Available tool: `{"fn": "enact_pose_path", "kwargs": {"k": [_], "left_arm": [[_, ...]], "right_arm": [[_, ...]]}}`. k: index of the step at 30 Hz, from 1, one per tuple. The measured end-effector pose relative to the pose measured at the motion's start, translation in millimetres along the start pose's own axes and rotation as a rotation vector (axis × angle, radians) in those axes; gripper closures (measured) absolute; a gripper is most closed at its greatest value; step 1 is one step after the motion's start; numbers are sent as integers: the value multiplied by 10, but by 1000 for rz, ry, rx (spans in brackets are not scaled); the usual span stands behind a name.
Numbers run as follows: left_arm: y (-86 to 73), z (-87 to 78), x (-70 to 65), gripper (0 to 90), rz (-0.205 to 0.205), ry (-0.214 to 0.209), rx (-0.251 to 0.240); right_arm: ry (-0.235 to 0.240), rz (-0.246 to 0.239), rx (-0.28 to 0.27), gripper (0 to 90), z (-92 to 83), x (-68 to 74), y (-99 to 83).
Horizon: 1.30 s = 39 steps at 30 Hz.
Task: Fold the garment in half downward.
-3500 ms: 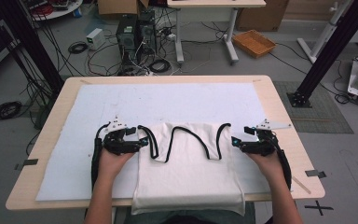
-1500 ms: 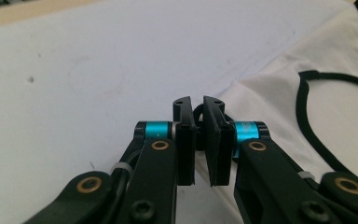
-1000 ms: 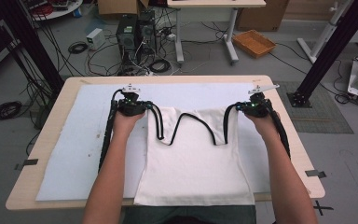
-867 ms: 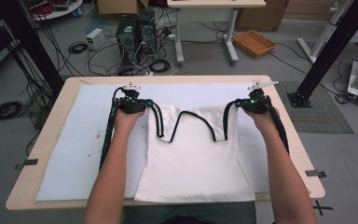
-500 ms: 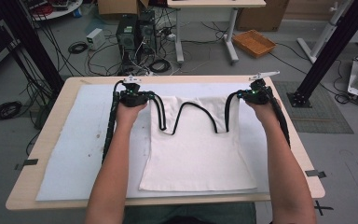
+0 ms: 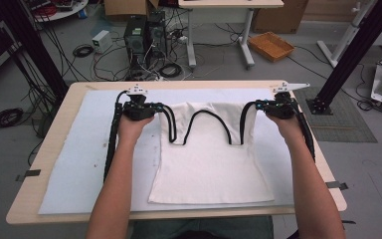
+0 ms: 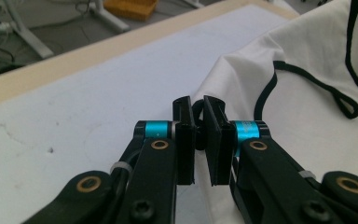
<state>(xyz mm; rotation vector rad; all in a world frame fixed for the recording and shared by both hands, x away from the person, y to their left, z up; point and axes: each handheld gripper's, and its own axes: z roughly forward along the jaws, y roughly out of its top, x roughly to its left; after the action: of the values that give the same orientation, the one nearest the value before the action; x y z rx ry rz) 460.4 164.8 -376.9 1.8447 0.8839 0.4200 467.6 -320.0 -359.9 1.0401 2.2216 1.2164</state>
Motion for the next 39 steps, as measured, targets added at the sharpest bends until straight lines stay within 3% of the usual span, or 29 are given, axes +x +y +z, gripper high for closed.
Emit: {"fn": "enact_pose_path", "kwargs": {"k": [3, 7, 8, 13, 16, 21, 24, 32, 36, 39], "left_arm": [[-52, -89, -68, 830, 2, -8, -24], [-57, -139, -106, 829, 13, -10, -2], [-85, -250, -169, 829, 26, -11, -49], [-107, -385, -260, 829, 41, -32, -49], [-140, -467, -341, 829, 57, -41, -84], [-215, -587, -438, 828, 73, -55, -85], [-272, -667, -482, 828, 79, -65, -109], [-457, -887, -610, 828, 100, -100, -114], [-562, -944, -691, 828, 114, -126, -111], [-728, -997, -770, 828, 130, -143, -81]], "right_arm": [[13, -1, -16, 860, -81, 22, -34], [22, -10, -38, 860, -161, 51, -70], [20, -17, -46, 860, -226, 86, -98], [35, -29, -81, 860, -374, 159, -177], [43, -37, -101, 860, -461, 209, -226], [59, -53, -134, 860, -611, 301, -330], [76, -60, -151, 859, -695, 368, -398], [103, -81, -209, 859, -929, 558, -633], [115, -89, -206, 858, -1017, 660, -755], [149, -91, -199, 857, -1075, 749, -954]]}}
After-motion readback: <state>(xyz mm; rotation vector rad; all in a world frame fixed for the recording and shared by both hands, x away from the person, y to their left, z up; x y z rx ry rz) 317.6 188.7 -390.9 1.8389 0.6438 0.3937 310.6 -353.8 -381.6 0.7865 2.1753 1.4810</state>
